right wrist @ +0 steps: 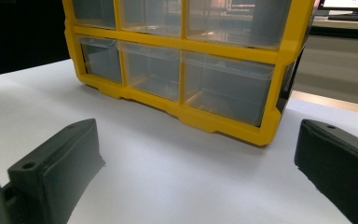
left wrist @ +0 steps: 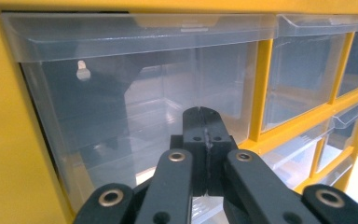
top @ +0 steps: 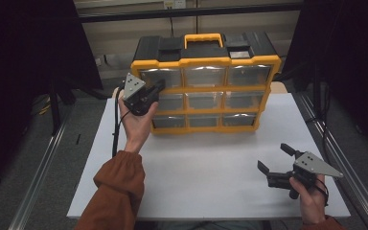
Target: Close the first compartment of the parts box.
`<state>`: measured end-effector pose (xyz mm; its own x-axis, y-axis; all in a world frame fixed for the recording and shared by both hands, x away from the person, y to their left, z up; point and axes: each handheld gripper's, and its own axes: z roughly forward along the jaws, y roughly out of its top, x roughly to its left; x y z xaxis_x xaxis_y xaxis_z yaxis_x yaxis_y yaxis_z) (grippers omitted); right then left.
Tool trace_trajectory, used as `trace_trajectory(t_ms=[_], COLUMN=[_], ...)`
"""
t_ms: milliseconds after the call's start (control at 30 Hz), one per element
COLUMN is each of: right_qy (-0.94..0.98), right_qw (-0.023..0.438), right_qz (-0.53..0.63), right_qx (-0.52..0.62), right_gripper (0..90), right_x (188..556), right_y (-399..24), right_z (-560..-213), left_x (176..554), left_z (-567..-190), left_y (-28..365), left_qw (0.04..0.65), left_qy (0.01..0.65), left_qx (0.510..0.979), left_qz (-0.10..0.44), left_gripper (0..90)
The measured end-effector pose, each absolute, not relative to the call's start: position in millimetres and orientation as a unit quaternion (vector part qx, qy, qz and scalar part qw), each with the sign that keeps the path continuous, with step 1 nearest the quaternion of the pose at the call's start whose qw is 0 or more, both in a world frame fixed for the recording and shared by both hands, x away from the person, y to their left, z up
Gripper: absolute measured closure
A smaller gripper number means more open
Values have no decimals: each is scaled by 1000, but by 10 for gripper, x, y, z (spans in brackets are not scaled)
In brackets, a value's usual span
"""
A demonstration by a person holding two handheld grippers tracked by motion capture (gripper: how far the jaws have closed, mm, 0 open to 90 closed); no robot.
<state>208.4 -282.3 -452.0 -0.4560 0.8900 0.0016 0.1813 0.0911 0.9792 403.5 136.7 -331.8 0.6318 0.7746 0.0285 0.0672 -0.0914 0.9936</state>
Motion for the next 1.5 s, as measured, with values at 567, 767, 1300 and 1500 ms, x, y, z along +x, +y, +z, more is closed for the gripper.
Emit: trace_trajectory(t_ms=[567,767,1300,1500], right_qy=[662,663,663,665], right_qw=[332,333,332,331], right_qz=[537,539,538,536], right_qx=[403,399,402,401], right_gripper=[1,1,1,1], right_x=[2067,2059,2061,2059], right_y=[-2814,-2787,-2790,-2785], right_z=[-4511,-4501,-4505,-4501], left_x=[3920,3802,3576,3455], left_z=[-3363,-3367,-3658,-3753], left_y=[1362,1387,1568,1599], left_qw=[607,613,607,607], left_qy=[300,300,310,301], left_qx=[682,675,678,684], left_qz=[278,281,276,270], left_gripper=[454,221,34,28])
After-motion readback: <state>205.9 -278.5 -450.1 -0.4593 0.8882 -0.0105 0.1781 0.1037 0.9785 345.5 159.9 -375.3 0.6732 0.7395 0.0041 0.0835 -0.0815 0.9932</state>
